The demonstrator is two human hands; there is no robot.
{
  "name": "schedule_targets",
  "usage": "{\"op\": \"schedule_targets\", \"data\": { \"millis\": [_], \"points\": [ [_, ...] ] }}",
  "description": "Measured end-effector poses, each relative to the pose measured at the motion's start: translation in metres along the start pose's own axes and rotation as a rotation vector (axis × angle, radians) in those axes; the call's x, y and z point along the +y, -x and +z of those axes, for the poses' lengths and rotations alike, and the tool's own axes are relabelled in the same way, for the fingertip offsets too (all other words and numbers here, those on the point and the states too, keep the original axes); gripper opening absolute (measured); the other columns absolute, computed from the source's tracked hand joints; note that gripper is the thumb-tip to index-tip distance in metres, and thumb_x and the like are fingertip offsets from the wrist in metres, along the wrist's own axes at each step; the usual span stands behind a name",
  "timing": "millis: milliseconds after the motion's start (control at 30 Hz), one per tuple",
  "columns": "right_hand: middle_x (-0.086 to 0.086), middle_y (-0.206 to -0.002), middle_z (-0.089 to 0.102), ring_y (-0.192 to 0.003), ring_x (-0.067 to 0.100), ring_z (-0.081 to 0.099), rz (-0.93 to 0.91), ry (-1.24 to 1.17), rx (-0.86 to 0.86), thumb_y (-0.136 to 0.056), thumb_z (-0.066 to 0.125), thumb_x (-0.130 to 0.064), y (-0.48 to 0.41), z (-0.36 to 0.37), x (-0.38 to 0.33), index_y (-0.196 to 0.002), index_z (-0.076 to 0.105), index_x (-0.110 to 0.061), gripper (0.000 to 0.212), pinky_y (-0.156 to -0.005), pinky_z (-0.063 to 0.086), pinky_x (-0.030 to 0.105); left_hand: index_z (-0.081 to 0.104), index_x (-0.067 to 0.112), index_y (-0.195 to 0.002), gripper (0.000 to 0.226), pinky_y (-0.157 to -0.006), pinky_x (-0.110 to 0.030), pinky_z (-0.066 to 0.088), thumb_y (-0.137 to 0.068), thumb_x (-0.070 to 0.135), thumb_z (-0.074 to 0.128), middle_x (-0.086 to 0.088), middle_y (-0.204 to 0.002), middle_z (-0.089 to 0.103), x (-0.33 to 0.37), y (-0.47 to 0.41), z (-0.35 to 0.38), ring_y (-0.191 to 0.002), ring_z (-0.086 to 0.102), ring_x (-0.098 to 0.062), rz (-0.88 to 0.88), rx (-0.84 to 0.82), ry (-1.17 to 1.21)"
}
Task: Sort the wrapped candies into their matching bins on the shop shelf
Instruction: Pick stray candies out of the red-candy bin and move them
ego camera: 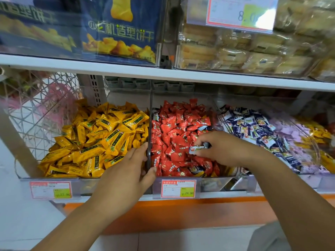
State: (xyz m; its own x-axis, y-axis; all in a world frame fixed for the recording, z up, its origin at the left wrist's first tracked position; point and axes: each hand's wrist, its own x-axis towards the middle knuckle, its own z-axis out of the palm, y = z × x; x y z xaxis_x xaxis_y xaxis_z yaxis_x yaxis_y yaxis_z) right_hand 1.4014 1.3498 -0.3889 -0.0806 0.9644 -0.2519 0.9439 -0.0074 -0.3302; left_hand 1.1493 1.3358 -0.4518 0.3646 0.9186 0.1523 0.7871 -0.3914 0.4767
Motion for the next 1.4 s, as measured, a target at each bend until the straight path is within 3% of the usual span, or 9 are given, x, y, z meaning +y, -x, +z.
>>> {"op": "schedule_targets", "data": {
  "millis": [233, 467, 667, 800, 967, 1067, 1167, 1300, 1400],
  "points": [
    [0.002, -0.134, 0.055, -0.100, 0.022, 0.063, 0.027, 0.231, -0.284, -0.093, 0.063, -0.021, -0.005, 0.012, -0.004, -0.135, 0.054, -0.024, 0.043, -0.076, 0.048, 0.026, 0.016, 0.037, -0.150, 0.064, -0.054, -0.012, 0.034, -0.093, 0.053, 0.041, 0.022, -0.124, 0.042, 0.000, 0.000, 0.001, -0.073, 0.050, 0.009, 0.009, -0.001, 0.000],
    [0.004, -0.139, 0.051, -0.119, 0.021, 0.050, -0.024, 0.179, -0.238, -0.092, 0.064, -0.021, -0.016, 0.028, 0.003, -0.135, 0.054, -0.017, 0.045, -0.087, 0.040, 0.025, 0.018, 0.037, -0.150, 0.065, -0.057, -0.015, 0.041, -0.091, 0.054, 0.040, 0.023, -0.119, 0.042, -0.002, 0.000, 0.001, -0.077, 0.054, 0.008, 0.022, 0.002, 0.009],
    [-0.011, -0.087, 0.061, -0.077, 0.008, 0.053, -0.074, 0.000, -0.167, -0.088, 0.069, -0.029, -0.007, 0.021, 0.002, -0.100, 0.069, -0.024, 0.013, -0.059, 0.036, 0.019, 0.020, 0.041, -0.148, 0.063, -0.061, -0.021, 0.047, -0.091, 0.051, 0.043, 0.023, -0.117, 0.044, -0.001, 0.000, -0.001, -0.083, 0.056, 0.006, 0.032, 0.010, 0.039],
    [-0.004, -0.099, 0.068, -0.081, 0.010, 0.061, -0.079, -0.060, -0.062, -0.092, 0.064, -0.033, 0.006, 0.008, -0.002, -0.109, 0.070, -0.024, 0.021, -0.073, 0.049, 0.027, 0.017, 0.041, -0.149, 0.065, -0.061, -0.019, 0.045, -0.091, 0.052, 0.042, 0.024, -0.117, 0.042, 0.000, 0.001, -0.002, -0.086, 0.055, 0.007, 0.032, 0.007, 0.031],
    [-0.016, -0.063, 0.063, -0.051, -0.001, 0.056, -0.080, -0.297, 0.194, -0.092, 0.061, -0.033, 0.031, -0.018, 0.004, -0.094, 0.063, -0.040, 0.008, -0.047, 0.040, 0.010, 0.017, 0.041, -0.149, 0.064, -0.058, -0.015, 0.041, -0.091, 0.052, 0.042, 0.024, -0.118, 0.042, 0.000, -0.001, -0.001, -0.083, 0.054, 0.008, 0.031, 0.010, 0.030],
    [-0.009, -0.084, 0.063, -0.064, 0.005, 0.058, -0.034, -0.310, 0.568, -0.094, 0.059, -0.026, 0.033, -0.033, 0.026, -0.100, 0.062, -0.037, 0.013, -0.054, 0.040, 0.008, 0.016, 0.043, -0.149, 0.064, -0.058, -0.014, 0.041, -0.091, 0.052, 0.042, 0.025, -0.116, 0.041, 0.001, 0.000, -0.001, -0.084, 0.055, 0.008, 0.025, 0.005, 0.032],
    [0.009, -0.119, 0.056, -0.100, 0.027, 0.056, 0.175, -0.193, 0.722, -0.096, 0.057, -0.022, 0.020, -0.035, 0.072, -0.125, 0.061, -0.019, 0.029, -0.082, 0.039, 0.025, 0.016, 0.045, -0.147, 0.062, -0.056, -0.014, 0.039, -0.091, 0.052, 0.042, 0.027, -0.113, 0.040, 0.002, 0.001, -0.001, -0.081, 0.054, 0.010, 0.025, 0.009, 0.033],
    [0.012, -0.152, 0.035, -0.138, 0.035, 0.027, 0.351, 0.020, 0.495, -0.095, 0.054, -0.032, -0.002, -0.012, 0.110, -0.141, 0.047, -0.026, 0.047, -0.113, 0.021, 0.043, 0.017, 0.045, -0.147, 0.062, -0.058, -0.022, 0.047, -0.091, 0.051, 0.045, 0.025, -0.113, 0.042, 0.001, 0.001, 0.000, -0.079, 0.056, 0.008, 0.017, 0.015, 0.049],
    [0.000, -0.162, 0.011, -0.148, 0.028, 0.001, 0.428, -0.029, 0.401, -0.096, 0.051, -0.037, -0.004, -0.013, 0.107, -0.150, 0.027, -0.034, 0.060, -0.119, 0.004, 0.048, 0.014, 0.047, -0.146, 0.064, -0.059, -0.022, 0.048, -0.090, 0.052, 0.044, 0.026, -0.112, 0.042, 0.001, 0.001, -0.001, -0.082, 0.055, 0.007, 0.017, 0.013, 0.056]
  ]
}}
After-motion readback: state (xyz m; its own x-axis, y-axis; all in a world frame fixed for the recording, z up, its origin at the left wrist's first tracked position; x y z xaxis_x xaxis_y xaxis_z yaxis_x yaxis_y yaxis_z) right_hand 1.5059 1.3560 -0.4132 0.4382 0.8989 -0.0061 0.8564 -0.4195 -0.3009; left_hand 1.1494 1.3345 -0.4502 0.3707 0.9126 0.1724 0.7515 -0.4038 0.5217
